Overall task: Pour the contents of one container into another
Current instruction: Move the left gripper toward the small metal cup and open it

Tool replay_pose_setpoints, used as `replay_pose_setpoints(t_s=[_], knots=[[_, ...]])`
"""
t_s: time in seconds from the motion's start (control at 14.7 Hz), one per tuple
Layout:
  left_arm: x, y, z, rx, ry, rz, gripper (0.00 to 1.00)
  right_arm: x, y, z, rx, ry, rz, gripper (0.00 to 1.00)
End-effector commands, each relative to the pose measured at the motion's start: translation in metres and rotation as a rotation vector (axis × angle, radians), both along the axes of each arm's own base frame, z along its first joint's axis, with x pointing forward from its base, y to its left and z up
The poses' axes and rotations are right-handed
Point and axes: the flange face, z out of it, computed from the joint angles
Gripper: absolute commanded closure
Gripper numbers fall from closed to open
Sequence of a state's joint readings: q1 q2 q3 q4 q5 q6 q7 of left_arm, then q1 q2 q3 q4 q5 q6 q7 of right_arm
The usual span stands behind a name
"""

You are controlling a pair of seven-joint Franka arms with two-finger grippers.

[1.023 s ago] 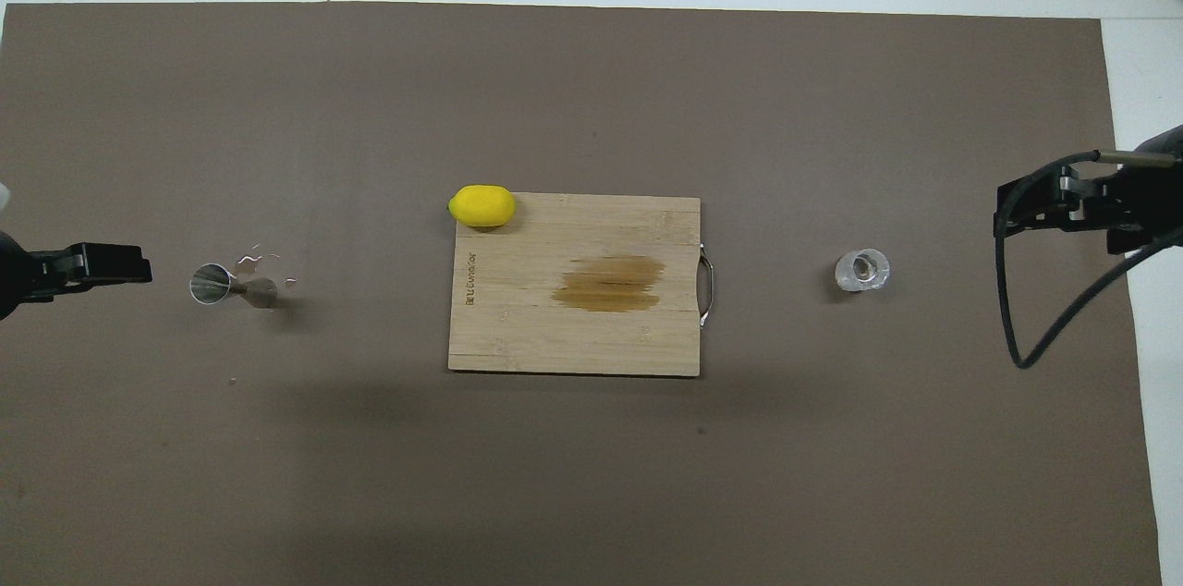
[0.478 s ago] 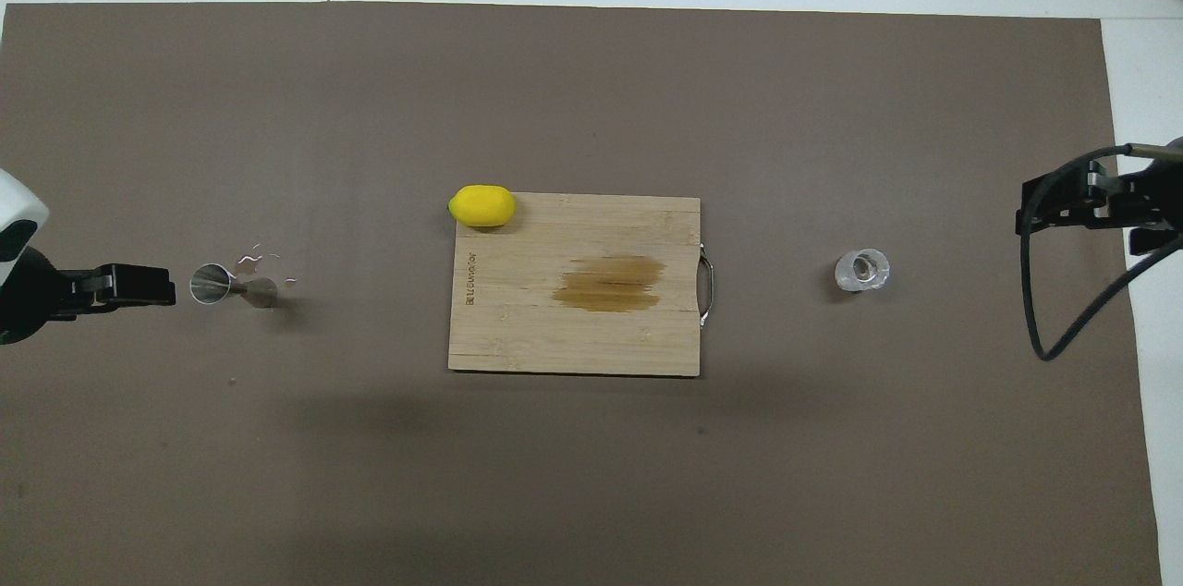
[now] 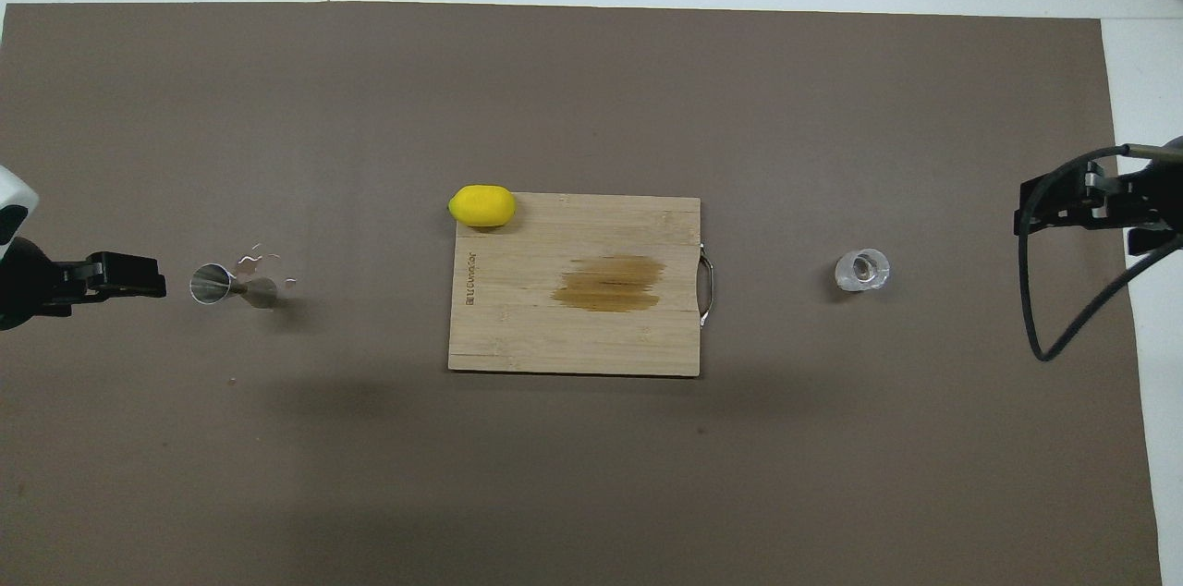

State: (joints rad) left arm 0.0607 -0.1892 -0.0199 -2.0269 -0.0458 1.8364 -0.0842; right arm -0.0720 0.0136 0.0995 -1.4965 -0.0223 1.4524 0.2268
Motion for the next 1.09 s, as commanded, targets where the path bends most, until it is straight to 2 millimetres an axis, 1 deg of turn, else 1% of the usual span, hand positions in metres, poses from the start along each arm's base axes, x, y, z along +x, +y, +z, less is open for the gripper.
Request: replay_pose_setpoints(t_s=[0.0,0.07,0.2,0.27,0.41,0.48,0.68,0.75,0.89,1.02], knots=[[0.024,0.02,-0.022,-0.064,0.007,-0.043,0.0,-0.001,-0.002,-0.001,0.022,0.009,-0.014,0.0],[0.03,0.028,-0.03,-0.075,0.005,-0.078,0.0,-0.001,-0.002,-0.001,0.021,0.009,-0.016,0.0],[0.041,0.038,-0.04,-0.115,-0.015,-0.162,0.0,-0.001,-0.002,-0.001,0.021,0.009,-0.016,0.0],[0.043,0.047,-0.045,-0.135,-0.028,-0.205,0.0,-0.001,-0.002,-0.001,0.021,0.009,-0.016,0.0],[0.047,0.06,-0.053,-0.143,-0.049,-0.362,0.0,-0.001,-0.002,-0.001,0.022,0.009,-0.014,0.0],[0.049,0.068,-0.052,-0.141,-0.063,-0.441,0.0,-0.001,-0.002,-0.002,0.022,0.01,-0.014,0.0],[0.053,0.077,-0.053,-0.171,-0.115,-0.67,0.0,-0.001,-0.002,-0.002,0.021,0.01,-0.016,0.0],[0.054,0.078,-0.054,-0.178,-0.134,-0.749,0.0,-0.001,-0.002,-0.001,0.021,0.009,-0.016,0.0],[0.053,0.09,-0.058,-0.193,-0.182,-0.896,0.0,-0.001,-0.002,-0.001,0.022,0.009,-0.014,0.0],[0.055,0.096,-0.064,-0.177,-0.232,-1.089,0.0,-0.001,-0.002,-0.001,0.022,0.009,-0.014,0.0]])
